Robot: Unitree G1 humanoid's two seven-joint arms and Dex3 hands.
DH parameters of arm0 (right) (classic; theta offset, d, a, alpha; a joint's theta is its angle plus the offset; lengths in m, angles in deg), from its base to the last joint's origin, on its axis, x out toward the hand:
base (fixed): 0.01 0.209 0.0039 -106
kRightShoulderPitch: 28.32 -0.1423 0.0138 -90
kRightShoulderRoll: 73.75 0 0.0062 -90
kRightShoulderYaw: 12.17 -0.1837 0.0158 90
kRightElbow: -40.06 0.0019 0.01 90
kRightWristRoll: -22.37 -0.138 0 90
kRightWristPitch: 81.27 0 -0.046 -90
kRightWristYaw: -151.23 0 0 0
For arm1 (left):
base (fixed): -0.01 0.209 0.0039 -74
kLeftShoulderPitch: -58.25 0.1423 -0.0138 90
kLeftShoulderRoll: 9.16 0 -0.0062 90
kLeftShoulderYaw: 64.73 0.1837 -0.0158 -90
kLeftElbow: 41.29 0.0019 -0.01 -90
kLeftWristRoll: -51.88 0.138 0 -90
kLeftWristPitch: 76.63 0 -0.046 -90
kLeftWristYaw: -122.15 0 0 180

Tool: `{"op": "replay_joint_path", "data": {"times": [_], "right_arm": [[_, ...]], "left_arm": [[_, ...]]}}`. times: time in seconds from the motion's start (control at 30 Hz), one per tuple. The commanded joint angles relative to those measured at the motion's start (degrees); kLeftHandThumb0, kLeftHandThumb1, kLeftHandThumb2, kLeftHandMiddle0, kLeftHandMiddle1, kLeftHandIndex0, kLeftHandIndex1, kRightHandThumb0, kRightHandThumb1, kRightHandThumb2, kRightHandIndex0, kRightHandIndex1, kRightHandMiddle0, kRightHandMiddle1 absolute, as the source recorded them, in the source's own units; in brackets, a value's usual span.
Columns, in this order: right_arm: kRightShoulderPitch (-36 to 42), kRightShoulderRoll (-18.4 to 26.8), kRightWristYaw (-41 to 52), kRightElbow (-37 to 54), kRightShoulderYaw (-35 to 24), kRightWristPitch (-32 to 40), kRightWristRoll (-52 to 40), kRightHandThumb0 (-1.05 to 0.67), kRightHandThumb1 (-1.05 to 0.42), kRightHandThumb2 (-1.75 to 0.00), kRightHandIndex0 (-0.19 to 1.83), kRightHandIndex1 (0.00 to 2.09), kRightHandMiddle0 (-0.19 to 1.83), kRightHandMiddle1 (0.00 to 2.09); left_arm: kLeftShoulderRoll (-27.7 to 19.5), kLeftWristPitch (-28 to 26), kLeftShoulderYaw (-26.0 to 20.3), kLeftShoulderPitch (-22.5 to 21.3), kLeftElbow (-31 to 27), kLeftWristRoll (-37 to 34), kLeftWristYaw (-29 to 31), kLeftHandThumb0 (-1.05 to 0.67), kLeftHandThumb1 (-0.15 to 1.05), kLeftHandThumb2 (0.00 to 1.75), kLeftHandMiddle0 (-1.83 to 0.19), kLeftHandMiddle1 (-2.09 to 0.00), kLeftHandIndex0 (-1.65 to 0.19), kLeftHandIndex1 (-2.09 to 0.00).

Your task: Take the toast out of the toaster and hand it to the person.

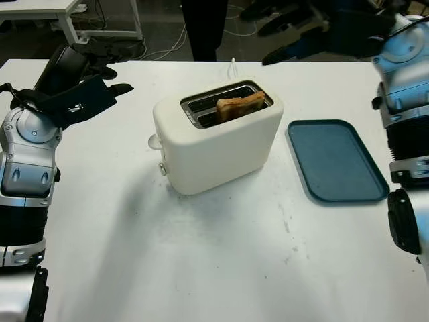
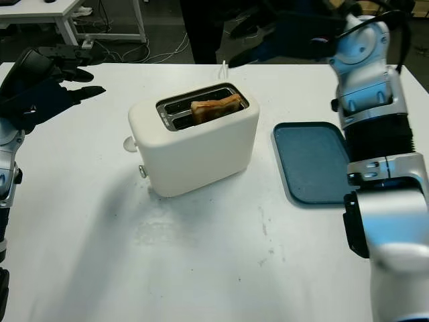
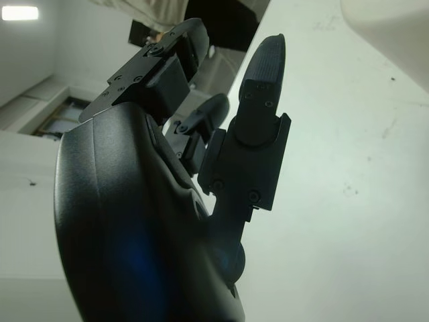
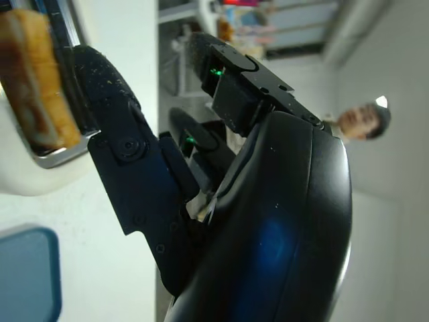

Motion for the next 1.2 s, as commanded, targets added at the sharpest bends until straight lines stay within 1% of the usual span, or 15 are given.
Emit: {"op": "replay_joint_path", "data": {"times": [0.0,0.07,0.17,0.27,0.4,0.53,0.7,0.83,0.97,1.17], "right_arm": [[-0.5,-0.77,0.3,0.35,1.06,-0.83,0.76,-0.73,-0.64,0.0,0.95,0.14,0.86,0.06],[-0.2,-1.38,0.4,-0.36,1.93,-2.08,1.09,-0.69,-0.63,0.0,0.96,0.15,0.87,0.06],[0.38,-1.99,0.9,-0.88,3.26,-2.81,1.55,-0.56,-0.6,0.0,0.97,0.18,0.87,0.06],[1.26,-2.19,1.54,-0.01,3.94,-2.19,1.7,-0.49,-0.62,-0.01,0.92,0.18,0.85,0.04],[1.91,-2.41,0.74,-0.43,4.85,-4.35,3.0,-0.53,-0.63,-0.01,0.91,0.21,0.87,0.05],[2.33,-2.74,0.95,-0.92,5.38,-4.65,3.58,-0.56,-0.66,-0.01,0.9,0.26,0.86,0.04],[2.68,-2.83,1.37,-1.55,6.2,-4.31,4.25,-0.5,-0.67,-0.01,0.83,0.28,0.85,0.03],[3.39,-2.58,-1.0,-2.3,7.35,-6.92,7.3,-0.51,-0.68,-0.01,0.82,0.3,0.87,0.04],[3.95,-2.53,-4.22,-3.48,8.49,-8.25,10.47,-0.42,-0.69,-0.01,0.81,0.35,0.86,0.03],[3.52,-2.59,-7.5,-7.68,9.85,-11.6,12.89,-0.39,-0.73,-0.01,0.75,0.39,0.84,0.02]], "left_arm": [[-0.01,-0.31,-0.05,0.41,-0.38,0.47,-0.31,-0.44,0.92,0.06,-0.57,-0.48,-0.72,0.0],[0.01,0.1,-0.15,0.49,-0.17,0.35,-0.41,-0.45,0.92,0.06,-0.58,-0.48,-0.72,0.0],[0.23,-0.29,-0.32,0.5,-0.23,0.16,-0.5,-0.45,0.92,0.06,-0.58,-0.48,-0.72,0.0],[0.12,-0.72,-0.15,0.41,-0.45,0.4,-0.38,-0.44,0.92,0.06,-0.58,-0.48,-0.72,0.0],[0.11,-0.39,-0.23,0.49,-0.27,0.15,-0.28,-0.44,0.92,0.07,-0.58,-0.47,-0.72,0.0],[-0.03,0.12,-0.08,0.55,-0.14,0.39,-0.42,-0.45,0.92,0.07,-0.58,-0.47,-0.72,0.0],[0.02,-0.72,0.08,0.85,-0.92,1.06,-0.58,-0.46,0.92,0.07,-0.58,-0.46,-0.72,0.0],[0.1,-0.6,-0.08,1.05,-1.06,1.17,-0.51,-0.46,0.92,0.07,-0.58,-0.46,-0.72,0.0],[0.0,-1.06,0.11,1.03,-1.38,1.62,-0.27,-0.46,0.92,0.07,-0.58,-0.45,-0.72,0.0],[0.08,-1.13,0.43,1.04,-1.62,2.39,-0.41,-0.47,0.92,0.07,-0.6,-0.44,-0.72,0.0]]}}
